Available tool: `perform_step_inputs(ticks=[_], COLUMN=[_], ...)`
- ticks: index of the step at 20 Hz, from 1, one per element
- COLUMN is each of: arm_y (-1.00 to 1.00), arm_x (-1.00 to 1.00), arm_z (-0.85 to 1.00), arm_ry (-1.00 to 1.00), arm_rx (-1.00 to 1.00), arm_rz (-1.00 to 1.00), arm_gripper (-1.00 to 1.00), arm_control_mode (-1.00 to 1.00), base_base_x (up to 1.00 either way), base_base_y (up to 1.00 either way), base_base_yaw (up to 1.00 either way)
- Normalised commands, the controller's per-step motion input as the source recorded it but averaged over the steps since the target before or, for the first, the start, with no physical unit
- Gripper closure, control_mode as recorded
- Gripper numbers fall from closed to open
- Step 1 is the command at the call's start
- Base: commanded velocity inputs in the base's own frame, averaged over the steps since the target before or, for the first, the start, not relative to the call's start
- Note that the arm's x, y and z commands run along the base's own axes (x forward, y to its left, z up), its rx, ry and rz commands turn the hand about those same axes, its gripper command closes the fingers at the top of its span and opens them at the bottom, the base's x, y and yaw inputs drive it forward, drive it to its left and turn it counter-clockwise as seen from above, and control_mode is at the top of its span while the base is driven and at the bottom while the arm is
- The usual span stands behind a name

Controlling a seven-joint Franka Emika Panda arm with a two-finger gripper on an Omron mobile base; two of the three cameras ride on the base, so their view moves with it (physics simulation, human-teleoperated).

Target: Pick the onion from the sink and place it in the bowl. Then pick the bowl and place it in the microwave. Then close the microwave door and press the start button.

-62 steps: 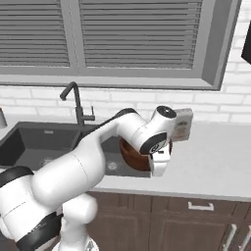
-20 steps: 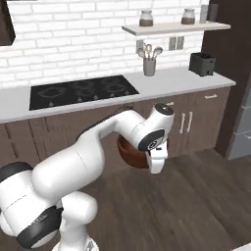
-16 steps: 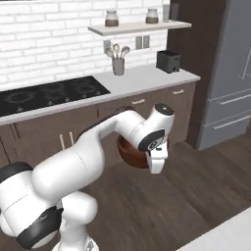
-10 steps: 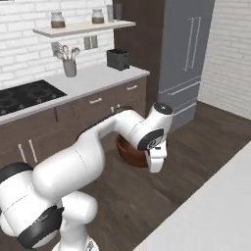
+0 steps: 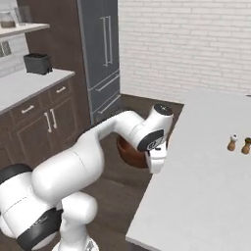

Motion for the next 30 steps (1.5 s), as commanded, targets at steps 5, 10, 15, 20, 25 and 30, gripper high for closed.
perform_step_inputs(ticks=[5,10,15,20,25,30], arm_y=[0.0,0.0,0.0,0.0,0.0,0.0], arm_x=[0.0,0.0,0.0,0.0,0.0,0.0], arm_z=[0.0,0.0,0.0,0.0,0.0,0.0], arm_ry=[0.0,0.0,0.0,0.0,0.0,0.0], arm_rx=[0.0,0.0,0.0,0.0,0.0,0.0], arm_rz=[0.0,0.0,0.0,0.0,0.0,0.0], arm_gripper=[1.0,1.0,1.0,1.0,1.0,1.0], arm_control_mode=[1.0,1.0,1.0,1.0,1.0,1.0], base_base_x=[-0.44,-0.93,-1.0,-1.0,-1.0,-0.63], base_base_y=[-0.61,-0.65,-0.12,-0.03,-0.35,-0.51], base_base_yaw=[-0.64,-0.47,-0.41,-0.35,-0.36,-0.61])
